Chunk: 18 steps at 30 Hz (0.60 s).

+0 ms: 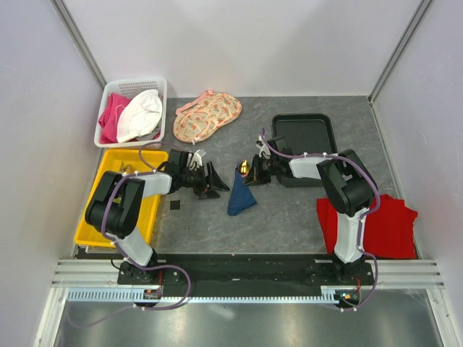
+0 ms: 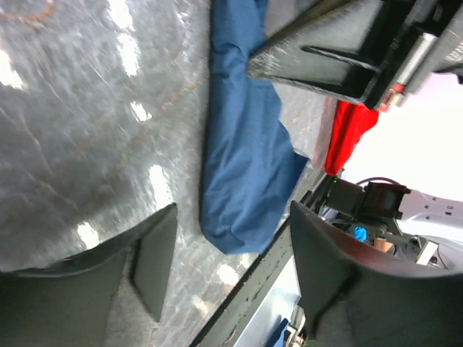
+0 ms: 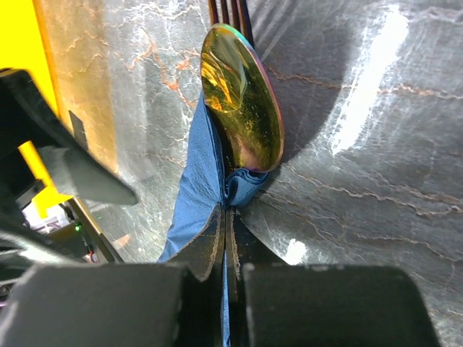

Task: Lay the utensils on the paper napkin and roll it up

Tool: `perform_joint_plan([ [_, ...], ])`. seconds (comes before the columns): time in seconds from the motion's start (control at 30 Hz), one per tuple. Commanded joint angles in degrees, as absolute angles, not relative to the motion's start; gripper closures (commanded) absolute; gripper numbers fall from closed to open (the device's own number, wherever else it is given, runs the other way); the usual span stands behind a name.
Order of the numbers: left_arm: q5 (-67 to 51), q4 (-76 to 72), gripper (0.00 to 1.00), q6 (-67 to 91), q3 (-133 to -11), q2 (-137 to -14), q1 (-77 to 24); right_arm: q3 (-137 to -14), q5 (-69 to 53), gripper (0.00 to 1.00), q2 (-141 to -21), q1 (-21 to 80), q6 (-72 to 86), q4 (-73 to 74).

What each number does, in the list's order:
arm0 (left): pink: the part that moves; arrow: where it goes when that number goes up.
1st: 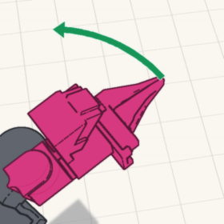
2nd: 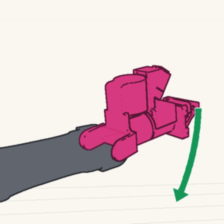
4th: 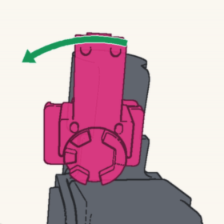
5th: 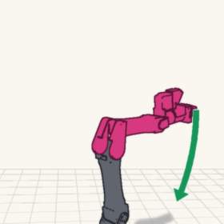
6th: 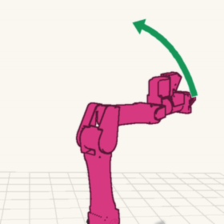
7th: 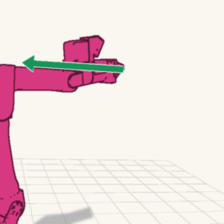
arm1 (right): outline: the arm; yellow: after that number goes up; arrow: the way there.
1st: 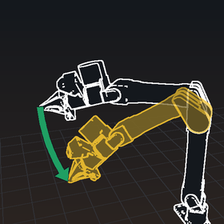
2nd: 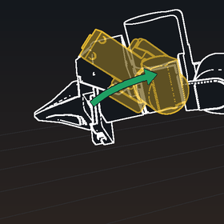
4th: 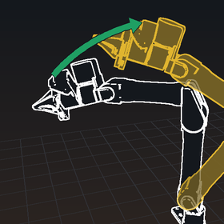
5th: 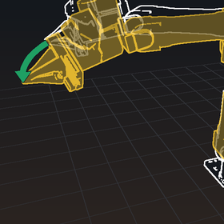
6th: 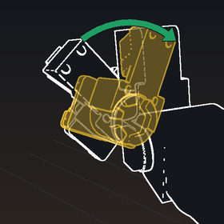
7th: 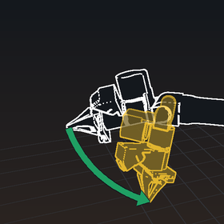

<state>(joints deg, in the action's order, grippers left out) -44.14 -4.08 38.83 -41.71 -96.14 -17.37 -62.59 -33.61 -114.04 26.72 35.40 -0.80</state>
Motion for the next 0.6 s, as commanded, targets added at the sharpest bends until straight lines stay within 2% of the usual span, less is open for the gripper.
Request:
perform_joint_plan([
  [0.0,-46.4,-7.1,0.28,36.0,-45.4,-99.2,-17.3,-62.6,-36.1,1.0,-110.7,26.5,35.9,-4.6],
  [0.03,-46.8,-7.4,0.2,36.0,-45.9,-100.1,-17.3,-62.7,-37.0,1.0,-110.7,26.6,36.0,-4.7],
  [0.07,-47.1,-7.6,0.2,36.1,-46.2,-100.7,-17.3,-62.7,-37.2,1.0,-110.5,26.5,36.1,-4.7],
  [0.23,-49.8,-13.2,0.21,39.3,-46.7,-102.9,-17.3,-63.2,-38.8,1.0,-109.9,26.4,36.3,-4.9],
  [0.57,-44.7,-10.0,0.28,39.1,-48.4,-105.4,-18.2,-62.5,-38.3,1.0,-111.2,25.9,34.7,-3.0],
])
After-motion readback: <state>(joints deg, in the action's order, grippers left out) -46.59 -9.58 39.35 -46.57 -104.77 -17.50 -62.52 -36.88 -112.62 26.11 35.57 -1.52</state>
